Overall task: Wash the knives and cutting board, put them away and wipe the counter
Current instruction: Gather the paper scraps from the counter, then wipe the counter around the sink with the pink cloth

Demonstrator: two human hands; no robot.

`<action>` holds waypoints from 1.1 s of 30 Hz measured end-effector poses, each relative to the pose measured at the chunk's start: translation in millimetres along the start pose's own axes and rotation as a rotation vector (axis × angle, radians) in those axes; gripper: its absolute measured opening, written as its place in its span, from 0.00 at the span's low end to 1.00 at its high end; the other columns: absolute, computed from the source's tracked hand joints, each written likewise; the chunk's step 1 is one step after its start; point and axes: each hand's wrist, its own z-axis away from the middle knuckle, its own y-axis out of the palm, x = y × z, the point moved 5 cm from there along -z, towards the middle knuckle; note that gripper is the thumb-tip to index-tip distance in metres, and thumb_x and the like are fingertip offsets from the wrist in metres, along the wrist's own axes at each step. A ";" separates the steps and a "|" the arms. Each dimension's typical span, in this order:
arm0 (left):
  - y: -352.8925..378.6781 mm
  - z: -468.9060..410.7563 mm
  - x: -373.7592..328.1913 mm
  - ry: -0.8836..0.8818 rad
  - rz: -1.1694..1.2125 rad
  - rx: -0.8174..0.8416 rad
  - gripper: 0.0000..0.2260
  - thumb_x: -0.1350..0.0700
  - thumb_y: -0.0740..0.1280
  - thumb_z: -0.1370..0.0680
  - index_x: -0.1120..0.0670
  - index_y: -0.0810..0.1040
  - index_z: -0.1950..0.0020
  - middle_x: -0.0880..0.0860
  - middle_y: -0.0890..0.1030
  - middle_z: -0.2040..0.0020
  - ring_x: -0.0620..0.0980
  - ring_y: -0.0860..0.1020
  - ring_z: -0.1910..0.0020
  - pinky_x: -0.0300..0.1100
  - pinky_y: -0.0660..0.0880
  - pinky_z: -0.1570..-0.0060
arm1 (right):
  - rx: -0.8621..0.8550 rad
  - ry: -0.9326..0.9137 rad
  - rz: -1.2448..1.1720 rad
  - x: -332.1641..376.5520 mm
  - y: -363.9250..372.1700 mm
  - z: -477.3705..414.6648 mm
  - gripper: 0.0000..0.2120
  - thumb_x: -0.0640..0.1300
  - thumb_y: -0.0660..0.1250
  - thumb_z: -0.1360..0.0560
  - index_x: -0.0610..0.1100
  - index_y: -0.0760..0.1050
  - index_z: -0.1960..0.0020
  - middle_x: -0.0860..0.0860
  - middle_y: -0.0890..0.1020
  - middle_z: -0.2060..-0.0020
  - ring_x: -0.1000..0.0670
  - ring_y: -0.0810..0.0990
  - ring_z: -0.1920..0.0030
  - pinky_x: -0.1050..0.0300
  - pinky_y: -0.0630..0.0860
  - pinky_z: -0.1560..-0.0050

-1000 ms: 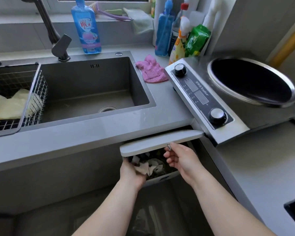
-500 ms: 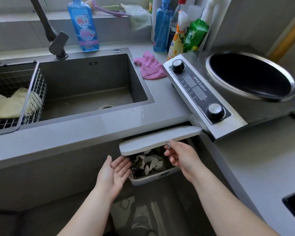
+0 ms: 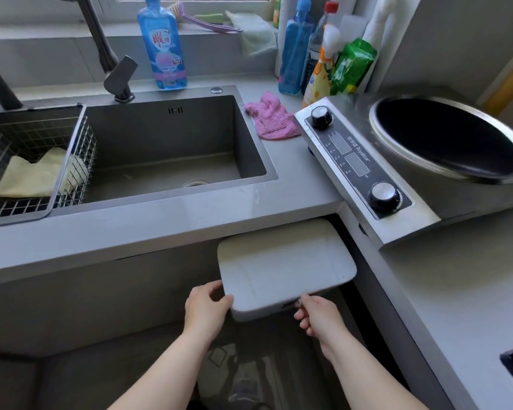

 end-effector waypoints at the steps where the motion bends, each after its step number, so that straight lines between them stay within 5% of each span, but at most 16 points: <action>1: 0.5 -1.2 0.4 0.000 -0.066 -0.019 0.19 0.58 0.66 0.25 0.55 0.72 0.35 0.55 0.70 0.33 0.55 0.65 0.33 0.50 0.63 0.33 | -0.001 0.003 0.006 -1.1 1.0 -2.3 0.14 0.41 0.55 0.20 0.42 0.71 0.64 0.48 0.72 0.72 0.54 0.65 0.74 0.68 0.61 0.78; 11: -4.1 -7.1 6.8 0.019 -0.221 -0.065 0.22 0.52 0.68 0.27 0.54 0.68 0.35 0.53 0.68 0.33 0.54 0.64 0.33 0.48 0.62 0.35 | 0.026 0.026 0.239 -6.4 -0.6 -14.4 0.15 0.48 0.54 0.19 0.44 0.72 0.60 0.49 0.75 0.69 0.53 0.68 0.74 0.66 0.62 0.78; 16: -22.0 -6.7 -3.1 0.094 -0.168 -0.143 0.17 0.54 0.67 0.25 0.55 0.70 0.38 0.53 0.71 0.37 0.52 0.66 0.35 0.47 0.63 0.37 | -0.068 -0.125 0.509 7.6 -19.7 -15.4 0.21 0.51 0.54 0.20 0.44 0.70 0.69 0.50 0.72 0.73 0.50 0.71 0.71 0.60 0.66 0.67; 22: -67.7 -8.6 -48.0 0.343 -0.023 -0.188 0.07 0.59 0.64 0.24 0.48 0.71 0.49 0.41 0.74 0.57 0.46 0.73 0.50 0.38 0.66 0.51 | -0.056 -0.414 0.416 60.0 -4.4 -1.5 0.15 0.44 0.58 0.21 0.43 0.69 0.66 0.48 0.71 0.70 0.53 0.68 0.70 0.67 0.64 0.71; 26: -95.5 -28.8 -73.9 0.447 -0.008 -0.217 0.07 0.61 0.64 0.24 0.49 0.73 0.52 0.41 0.75 0.58 0.45 0.73 0.54 0.30 0.66 0.59 | -0.048 -0.564 0.340 106.6 22.5 1.5 0.11 0.43 0.60 0.22 0.51 0.70 0.62 0.52 0.75 0.68 0.55 0.72 0.66 0.68 0.68 0.67; 29: -113.9 -58.1 -90.8 0.482 -0.017 -0.215 0.08 0.62 0.64 0.24 0.49 0.73 0.54 0.45 0.77 0.58 0.48 0.74 0.53 0.34 0.67 0.54 | -0.068 -0.628 0.280 141.2 42.8 -6.8 0.13 0.40 0.62 0.23 0.55 0.71 0.62 0.56 0.78 0.63 0.58 0.76 0.60 0.75 0.69 0.62; 33: -133.8 -109.7 -113.9 0.566 -0.086 -0.163 0.16 0.63 0.65 0.25 0.40 0.69 0.60 0.38 0.75 0.60 0.37 0.74 0.56 0.25 0.66 0.57 | -0.179 -0.688 0.291 197.3 72.0 -33.6 0.08 0.38 0.61 0.23 0.50 0.74 0.56 0.50 0.78 0.60 0.53 0.74 0.60 0.73 0.69 0.63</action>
